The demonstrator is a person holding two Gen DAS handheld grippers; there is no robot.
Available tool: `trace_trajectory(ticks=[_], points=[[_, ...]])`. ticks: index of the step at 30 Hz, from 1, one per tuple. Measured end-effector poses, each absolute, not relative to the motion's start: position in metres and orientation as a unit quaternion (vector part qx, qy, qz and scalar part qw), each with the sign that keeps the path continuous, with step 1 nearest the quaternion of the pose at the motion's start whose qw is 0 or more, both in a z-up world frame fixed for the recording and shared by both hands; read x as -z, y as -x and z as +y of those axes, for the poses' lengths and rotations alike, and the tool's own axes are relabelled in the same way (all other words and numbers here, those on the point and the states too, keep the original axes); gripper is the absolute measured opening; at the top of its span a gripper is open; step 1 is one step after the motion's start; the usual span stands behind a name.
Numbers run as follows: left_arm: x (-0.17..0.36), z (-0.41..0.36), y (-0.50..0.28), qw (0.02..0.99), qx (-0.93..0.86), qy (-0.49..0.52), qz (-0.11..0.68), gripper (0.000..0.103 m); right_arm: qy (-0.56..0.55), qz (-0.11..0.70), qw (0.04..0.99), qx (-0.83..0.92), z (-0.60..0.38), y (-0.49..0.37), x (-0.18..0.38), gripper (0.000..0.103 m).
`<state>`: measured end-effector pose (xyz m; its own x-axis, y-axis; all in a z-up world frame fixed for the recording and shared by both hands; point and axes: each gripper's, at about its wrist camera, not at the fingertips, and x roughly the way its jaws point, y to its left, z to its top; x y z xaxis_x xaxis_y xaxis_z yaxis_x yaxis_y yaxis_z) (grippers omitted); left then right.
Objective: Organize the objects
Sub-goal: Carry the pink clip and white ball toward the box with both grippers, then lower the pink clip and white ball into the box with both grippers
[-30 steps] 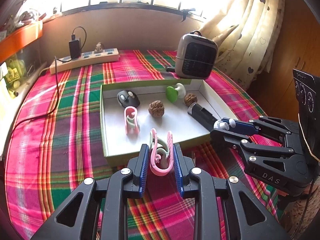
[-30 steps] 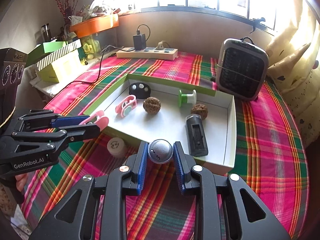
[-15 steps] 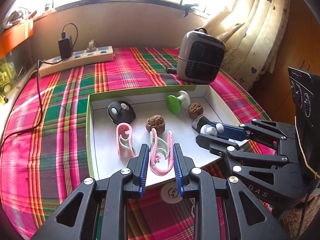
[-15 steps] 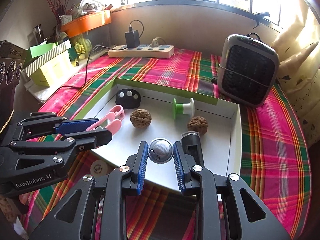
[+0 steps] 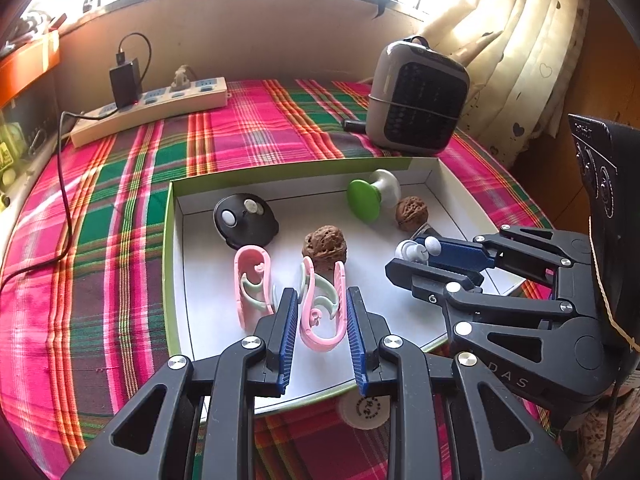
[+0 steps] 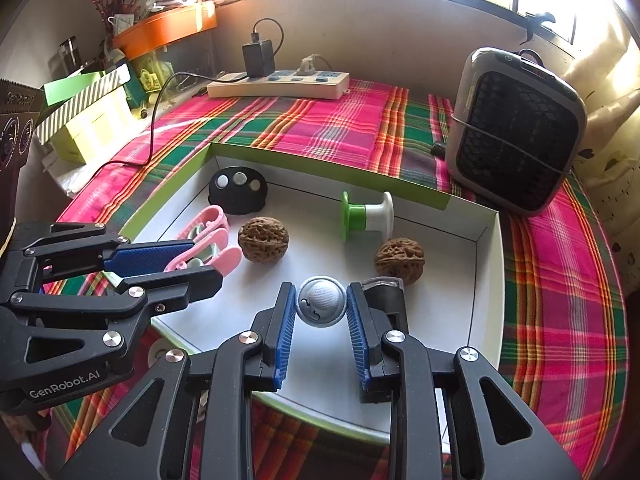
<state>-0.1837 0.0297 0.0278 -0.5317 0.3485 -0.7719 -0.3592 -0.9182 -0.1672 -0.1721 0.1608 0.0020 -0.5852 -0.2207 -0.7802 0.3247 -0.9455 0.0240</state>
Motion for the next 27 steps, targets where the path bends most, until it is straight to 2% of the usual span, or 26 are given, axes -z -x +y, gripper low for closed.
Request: trace_trajectory(ticks=[27], points=[[-0.020, 0.028, 0.194, 0.194, -0.872, 0.449, 0.013, 0.023, -0.425, 0.106, 0.127, 0.890, 0.155, 0.186, 0.008, 0.027]])
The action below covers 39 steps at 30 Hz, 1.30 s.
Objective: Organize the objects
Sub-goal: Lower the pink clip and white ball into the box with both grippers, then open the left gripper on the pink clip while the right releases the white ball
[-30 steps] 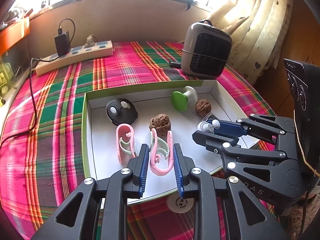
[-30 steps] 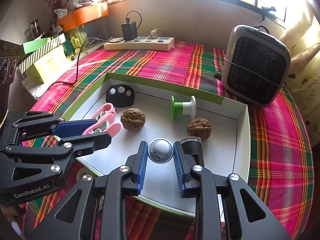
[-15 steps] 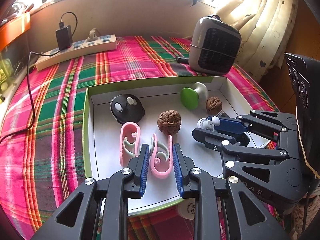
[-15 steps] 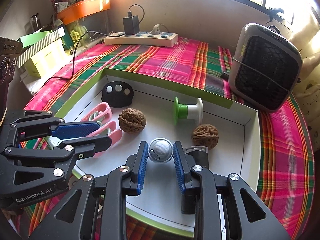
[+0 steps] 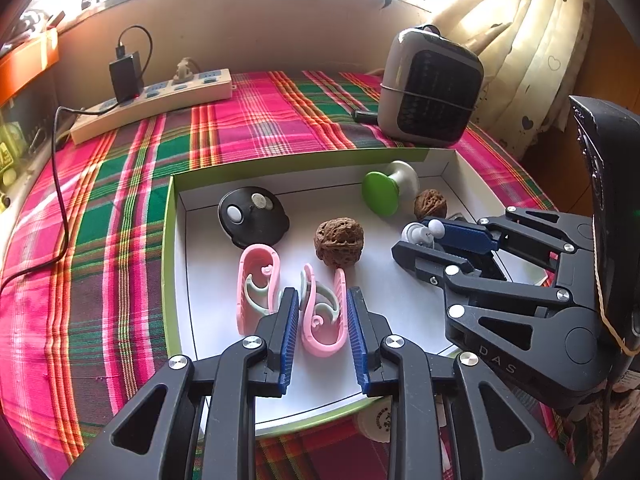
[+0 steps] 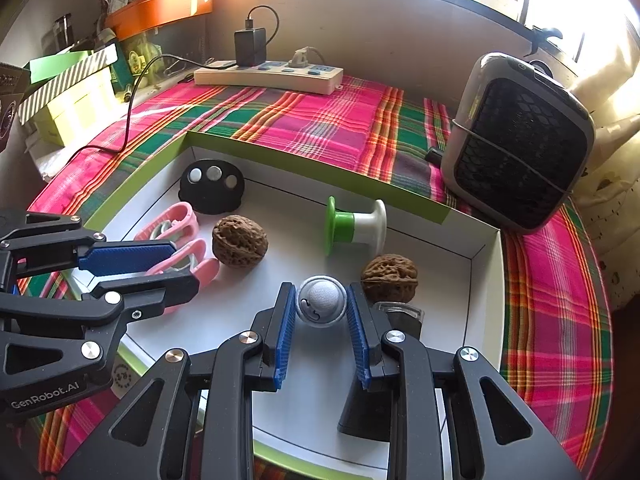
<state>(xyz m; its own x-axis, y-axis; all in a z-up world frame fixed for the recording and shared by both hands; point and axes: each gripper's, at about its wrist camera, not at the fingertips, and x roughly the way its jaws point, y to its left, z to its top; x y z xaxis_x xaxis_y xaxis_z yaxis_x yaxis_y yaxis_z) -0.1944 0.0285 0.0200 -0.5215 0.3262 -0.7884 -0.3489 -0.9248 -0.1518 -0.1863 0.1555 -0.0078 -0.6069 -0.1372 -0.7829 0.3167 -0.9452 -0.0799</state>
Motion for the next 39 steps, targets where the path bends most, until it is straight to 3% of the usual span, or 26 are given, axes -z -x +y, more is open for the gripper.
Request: trace_trajectory(ticks=[25, 39], points=[[-0.015, 0.032, 0.193, 0.194, -0.869, 0.454, 0.021, 0.025, -0.418, 0.110, 0.125, 0.893, 0.155, 0.185, 0.008, 0.028], [-0.023, 0.027, 0.184, 0.197, -0.873, 0.446, 0.010, 0.033, -0.413, 0.103, 0.122, 0.897, 0.156, 0.177, 0.004, 0.038]])
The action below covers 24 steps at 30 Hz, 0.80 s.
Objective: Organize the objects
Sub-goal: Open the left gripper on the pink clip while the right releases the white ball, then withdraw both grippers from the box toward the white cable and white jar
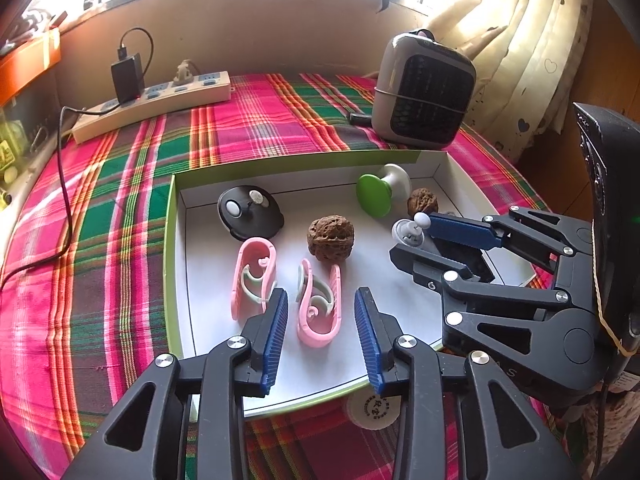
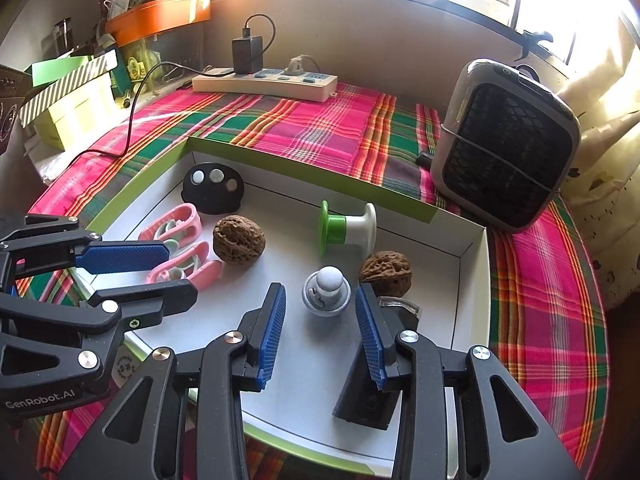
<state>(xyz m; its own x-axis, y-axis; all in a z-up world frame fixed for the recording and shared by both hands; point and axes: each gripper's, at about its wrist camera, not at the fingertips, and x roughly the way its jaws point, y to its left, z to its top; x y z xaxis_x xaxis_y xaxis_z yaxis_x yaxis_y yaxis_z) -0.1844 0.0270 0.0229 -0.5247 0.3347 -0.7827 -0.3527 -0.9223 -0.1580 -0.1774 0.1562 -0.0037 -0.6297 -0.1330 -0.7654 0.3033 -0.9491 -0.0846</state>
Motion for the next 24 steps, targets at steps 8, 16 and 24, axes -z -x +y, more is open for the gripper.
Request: trace_trajectory(ticks=[8, 16, 24], points=[[-0.028, 0.022, 0.177, 0.193, -0.876, 0.441, 0.007, 0.034, -0.409, 0.101, 0.121, 0.899, 0.155, 0.169, -0.001, 0.038], [-0.037, 0.017, 0.166, 0.192, -0.882, 0.430, -0.002, 0.035, -0.402, 0.092, 0.117, 0.904, 0.156, 0.157, -0.009, 0.038], [-0.044, 0.004, 0.155, 0.182, -0.888, 0.422, -0.016, 0.035, -0.393, 0.069, 0.120, 0.909, 0.160, 0.136, -0.016, 0.038]])
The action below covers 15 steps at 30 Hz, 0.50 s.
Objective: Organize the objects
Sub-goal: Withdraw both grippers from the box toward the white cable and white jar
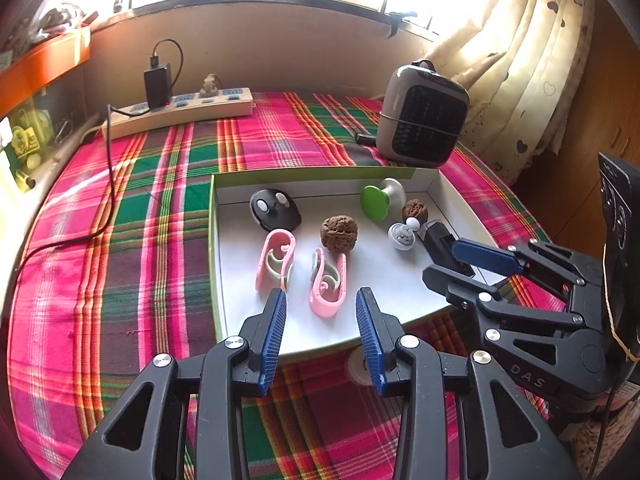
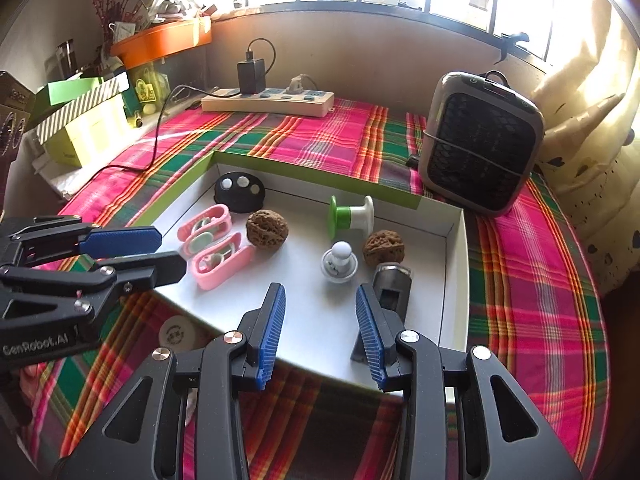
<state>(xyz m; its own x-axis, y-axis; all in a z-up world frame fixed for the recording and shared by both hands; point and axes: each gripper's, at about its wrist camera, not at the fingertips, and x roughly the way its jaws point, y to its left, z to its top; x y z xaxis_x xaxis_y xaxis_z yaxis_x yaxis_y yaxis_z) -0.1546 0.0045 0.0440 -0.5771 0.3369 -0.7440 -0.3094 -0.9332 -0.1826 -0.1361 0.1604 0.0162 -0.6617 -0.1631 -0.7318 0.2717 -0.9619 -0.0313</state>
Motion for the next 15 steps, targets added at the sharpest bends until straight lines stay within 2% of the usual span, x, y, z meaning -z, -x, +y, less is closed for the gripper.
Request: trace_trajectory(ticks=[15], points=[[-0.051, -0.014, 0.126, 0.162, -0.899, 0.404, -0.046, 0.035, -0.393, 0.051, 0.161, 0.904, 0.144, 0.091, -0.015, 0.039]])
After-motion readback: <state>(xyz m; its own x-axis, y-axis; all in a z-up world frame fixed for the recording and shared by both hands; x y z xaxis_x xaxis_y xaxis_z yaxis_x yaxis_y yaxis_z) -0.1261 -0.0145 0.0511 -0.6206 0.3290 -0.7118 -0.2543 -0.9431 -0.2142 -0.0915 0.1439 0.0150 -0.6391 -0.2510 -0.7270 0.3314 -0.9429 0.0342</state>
